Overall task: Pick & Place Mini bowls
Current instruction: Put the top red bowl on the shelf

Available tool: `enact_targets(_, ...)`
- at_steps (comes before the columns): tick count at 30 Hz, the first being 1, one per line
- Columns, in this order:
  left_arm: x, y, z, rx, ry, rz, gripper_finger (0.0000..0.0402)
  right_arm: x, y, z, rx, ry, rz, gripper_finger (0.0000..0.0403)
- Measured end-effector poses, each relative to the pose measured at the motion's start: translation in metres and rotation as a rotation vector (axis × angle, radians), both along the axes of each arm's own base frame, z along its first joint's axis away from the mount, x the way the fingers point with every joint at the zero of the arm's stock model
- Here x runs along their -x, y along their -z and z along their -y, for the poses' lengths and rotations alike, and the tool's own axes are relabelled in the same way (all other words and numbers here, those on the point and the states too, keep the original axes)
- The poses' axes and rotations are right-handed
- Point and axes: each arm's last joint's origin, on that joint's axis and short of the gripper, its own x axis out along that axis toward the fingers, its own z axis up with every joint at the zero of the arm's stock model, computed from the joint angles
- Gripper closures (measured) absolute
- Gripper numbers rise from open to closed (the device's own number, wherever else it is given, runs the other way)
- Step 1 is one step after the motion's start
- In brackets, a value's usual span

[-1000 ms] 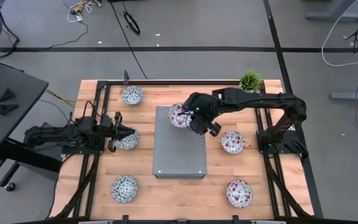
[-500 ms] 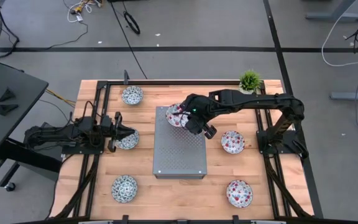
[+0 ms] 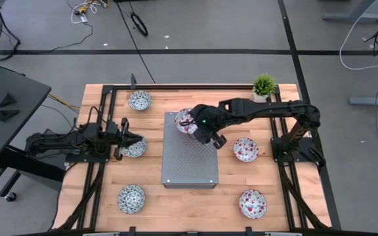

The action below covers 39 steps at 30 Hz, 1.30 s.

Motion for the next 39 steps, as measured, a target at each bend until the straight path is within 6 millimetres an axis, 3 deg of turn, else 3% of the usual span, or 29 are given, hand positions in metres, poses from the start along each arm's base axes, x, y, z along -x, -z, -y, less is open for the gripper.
enact_targets(16,0.000,0.000,0.000,0.000,0.000,0.000,0.0369,0.002,0.027,-0.003,0.022,0.034,-0.048,0.0403)
enact_targets(26,0.000,0.000,0.000,0.000,0.000,0.000,0.0369,0.000,0.027,-0.003,0.003,0.043,-0.022,0.0397)
enact_targets(39,0.000,0.000,0.000,0.001,0.000,0.000,0.0369,-0.001,0.030,-0.003,-0.017,0.055,-0.026,0.0308)
